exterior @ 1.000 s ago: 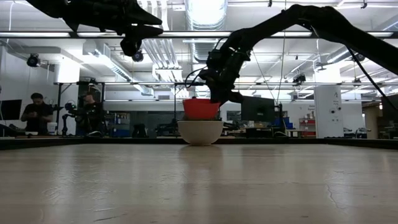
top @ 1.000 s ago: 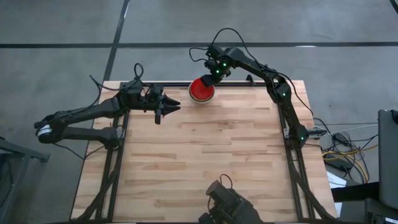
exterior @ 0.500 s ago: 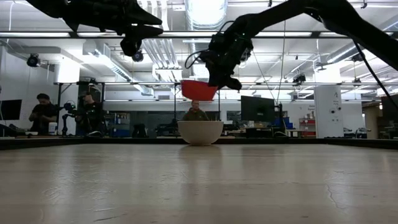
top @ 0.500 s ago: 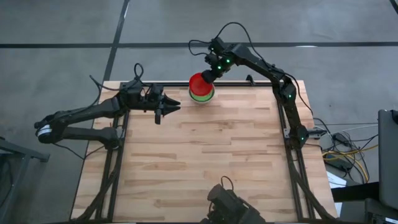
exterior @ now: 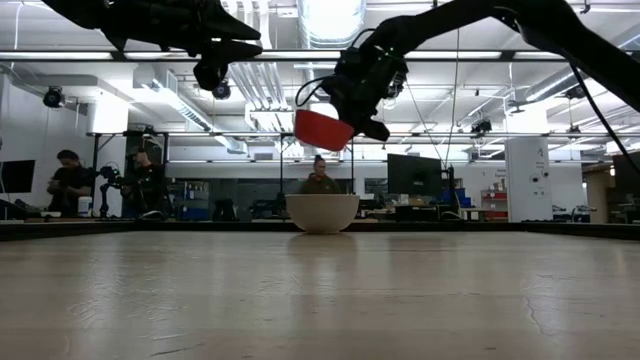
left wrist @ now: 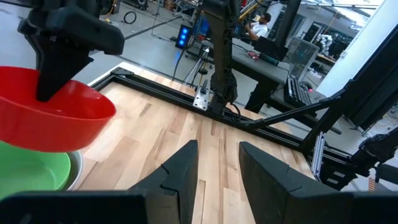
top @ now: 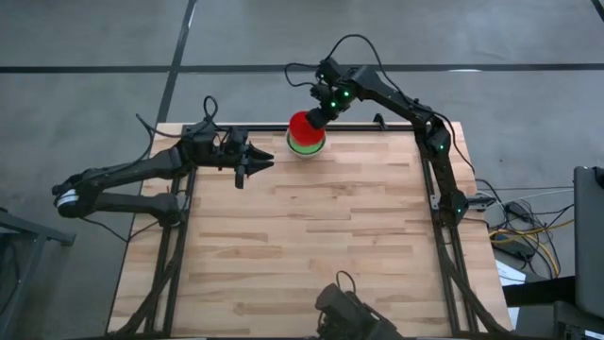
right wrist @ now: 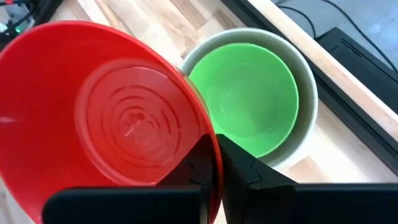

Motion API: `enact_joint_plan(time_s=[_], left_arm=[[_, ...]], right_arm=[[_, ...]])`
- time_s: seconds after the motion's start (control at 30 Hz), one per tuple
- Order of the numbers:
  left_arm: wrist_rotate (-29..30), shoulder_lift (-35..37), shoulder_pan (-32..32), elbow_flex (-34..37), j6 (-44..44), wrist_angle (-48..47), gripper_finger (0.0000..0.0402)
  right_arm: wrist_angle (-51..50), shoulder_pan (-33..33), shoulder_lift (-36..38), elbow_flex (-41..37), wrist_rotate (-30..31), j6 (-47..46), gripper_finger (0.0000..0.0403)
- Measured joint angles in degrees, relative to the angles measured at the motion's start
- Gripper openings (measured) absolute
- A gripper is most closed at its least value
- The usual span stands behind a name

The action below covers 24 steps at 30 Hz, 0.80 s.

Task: Nest bowls inside each other
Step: Stack the red bowl on top of the green bowl

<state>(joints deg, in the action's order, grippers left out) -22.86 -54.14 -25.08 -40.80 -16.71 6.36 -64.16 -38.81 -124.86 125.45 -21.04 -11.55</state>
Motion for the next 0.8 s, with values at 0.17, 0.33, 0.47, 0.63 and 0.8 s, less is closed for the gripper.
enact_joint_plan(time_s=[0.17, 0.33, 0.47, 0.63, 0.8], left_arm=[[0.0, 0.0, 0.0, 0.0, 0.0, 0.0, 0.0122], [0.0, 0.0, 0.0, 0.0, 0.0, 0.0, 0.0122], [0.0, 0.0, 0.0, 0.0, 0.0, 0.0, 0.0122], [0.0, 0.0, 0.0, 0.0, 0.0, 0.0, 0.0122], [0.0, 0.0, 0.0, 0.0, 0.0, 0.0, 0.0122]], right_arm=[[-0.3, 0.0, 0.3, 0.0, 0.0, 0.4, 0.0009], [0.5, 0.1, 2.0, 0.0, 0.0, 1.3, 0.0009], [1.8, 0.6, 4.0, 0.0, 0.1, 1.3, 0.0009], [4.3, 2.3, 5.6, 0.0, 0.0, 2.6, 0.0008], [4.8, 3.7, 6.8, -0.3, 0.0, 3.2, 0.0008]])
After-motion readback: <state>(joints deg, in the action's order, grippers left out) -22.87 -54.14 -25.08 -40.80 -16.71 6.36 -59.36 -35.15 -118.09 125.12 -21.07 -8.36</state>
